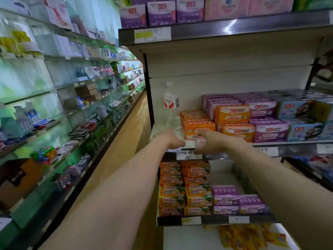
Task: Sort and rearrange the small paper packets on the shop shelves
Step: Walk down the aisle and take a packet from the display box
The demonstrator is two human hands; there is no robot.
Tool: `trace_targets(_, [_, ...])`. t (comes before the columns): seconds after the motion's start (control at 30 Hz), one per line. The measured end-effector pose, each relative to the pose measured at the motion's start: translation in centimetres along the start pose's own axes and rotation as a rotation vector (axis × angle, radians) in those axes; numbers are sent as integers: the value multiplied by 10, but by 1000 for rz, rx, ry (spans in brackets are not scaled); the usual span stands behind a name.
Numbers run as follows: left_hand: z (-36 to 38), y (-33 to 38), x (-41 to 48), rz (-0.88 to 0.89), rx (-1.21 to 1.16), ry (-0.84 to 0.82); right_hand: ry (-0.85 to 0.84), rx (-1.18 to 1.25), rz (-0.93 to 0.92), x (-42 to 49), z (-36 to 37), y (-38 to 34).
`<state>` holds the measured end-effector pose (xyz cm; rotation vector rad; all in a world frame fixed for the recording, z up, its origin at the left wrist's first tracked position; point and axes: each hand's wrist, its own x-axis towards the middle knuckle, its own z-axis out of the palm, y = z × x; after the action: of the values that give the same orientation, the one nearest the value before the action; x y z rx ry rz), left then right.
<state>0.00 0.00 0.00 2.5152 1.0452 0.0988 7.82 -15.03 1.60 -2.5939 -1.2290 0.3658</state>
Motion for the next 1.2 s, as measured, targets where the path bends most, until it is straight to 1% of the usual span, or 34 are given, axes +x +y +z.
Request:
trace_targets(0.13, [9, 5, 6, -75, 44, -69, -35, -84, 0, 12, 6, -1])
trace_targets(0.3, [18, 8, 17, -121, 170, -69, -36, -245, -11, 27, 11, 3])
trace_targets(0.47, [25, 9, 17, -31, 260, -217, -54, -300, -11, 32, 15, 11])
trace_targets(0.57, [23, 7, 11, -26, 283, -248, -56, -328, -2, 38, 20, 15])
trace_targets(0.7, [23, 3, 7, -15, 398, -175, -73, -367, 11, 42, 29, 19])
trace_targets(0.9, [25, -6, -4, 14, 557, -29, 9, -406, -22, 36, 30, 21])
trace_targets(1.03, [27, -9, -14, 13, 593, 60, 24, -453, -28, 32, 31, 18])
trace_targets(1.13, [24, -10, -24, -8, 599, 158, 37, -398, -55, 29, 32, 9])
trace_targets(1.2, [17, -12, -34, -33, 604, 221, 40, -350, -110, 24, 30, -4])
